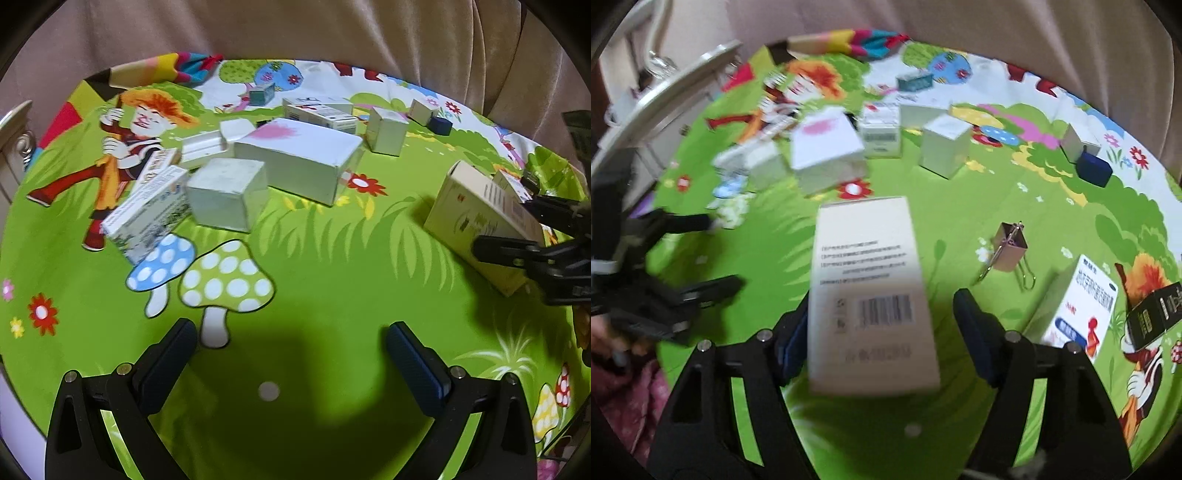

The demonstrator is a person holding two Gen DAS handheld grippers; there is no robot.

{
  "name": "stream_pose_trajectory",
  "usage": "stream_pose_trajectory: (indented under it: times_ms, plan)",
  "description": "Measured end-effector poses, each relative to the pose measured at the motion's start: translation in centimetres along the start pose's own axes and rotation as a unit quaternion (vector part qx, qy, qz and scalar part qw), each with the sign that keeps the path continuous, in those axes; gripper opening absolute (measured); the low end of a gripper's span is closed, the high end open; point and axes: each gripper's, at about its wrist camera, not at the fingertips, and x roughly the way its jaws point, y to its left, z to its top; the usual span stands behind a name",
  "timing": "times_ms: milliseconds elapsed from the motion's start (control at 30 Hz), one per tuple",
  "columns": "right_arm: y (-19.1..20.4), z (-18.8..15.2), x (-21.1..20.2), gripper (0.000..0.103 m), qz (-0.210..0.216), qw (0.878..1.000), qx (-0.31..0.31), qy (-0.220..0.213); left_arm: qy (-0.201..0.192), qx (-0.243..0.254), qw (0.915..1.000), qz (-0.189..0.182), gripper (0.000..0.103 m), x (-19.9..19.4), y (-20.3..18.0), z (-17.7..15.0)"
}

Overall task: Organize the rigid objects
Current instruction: 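Grasp the beige barcode box on the mat with the right gripper, then grasp the small white cube box with the left gripper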

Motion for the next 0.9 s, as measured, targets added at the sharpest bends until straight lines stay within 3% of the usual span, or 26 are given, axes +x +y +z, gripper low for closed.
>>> stream_pose_trajectory:
  times_ms: [100, 167, 333, 567, 800, 867, 900]
  plan:
    - [0.7, -0.6, 0.8, 0.071, -0.011, 1.0, -0.004, 0.004, -0.002, -0.013, 0.9999, 0.006, 0.103, -0.2, 0.4, -0.4]
    - [1.1, -1.2, 0.5, 0.055, -0.033, 0.999, -0.012, -0.014, -0.002, -0.012, 0.9999, 0.006, 0.103, -0.3, 0.6, -0.5]
    - [0.8, -3.0, -0.5, 0.055, -0.047, 0.998, 0.017, -0.041, -0.006, -0.018, 0.9997, 0.015, 0.103, 0.5, 1.0, 0.7]
    - [1.2, -2.8, -0.4, 0.056, -0.06, 0.997, 0.021, -0.042, 0.017, -0.049, 0.9981, 0.033, 0.103, 4.3, 3.2, 6.3]
    - [1.2, -2.7, -0.4, 0.056, -0.059, 0.997, 0.023, -0.041, 0.019, -0.028, 0.9992, 0.022, 0.103, 6.4, 3.8, 9.0]
    - [1.1, -2.8, -0.4, 0.057, -0.058, 0.997, 0.025, -0.042, 0.002, -0.021, 0.9996, 0.019, 0.09, 5.6, 3.6, 8.3]
    - [1.1, -2.8, -0.4, 0.057, -0.058, 0.997, 0.025, -0.042, -0.008, -0.013, 0.9998, 0.013, 0.056, 4.8, 3.1, 8.0]
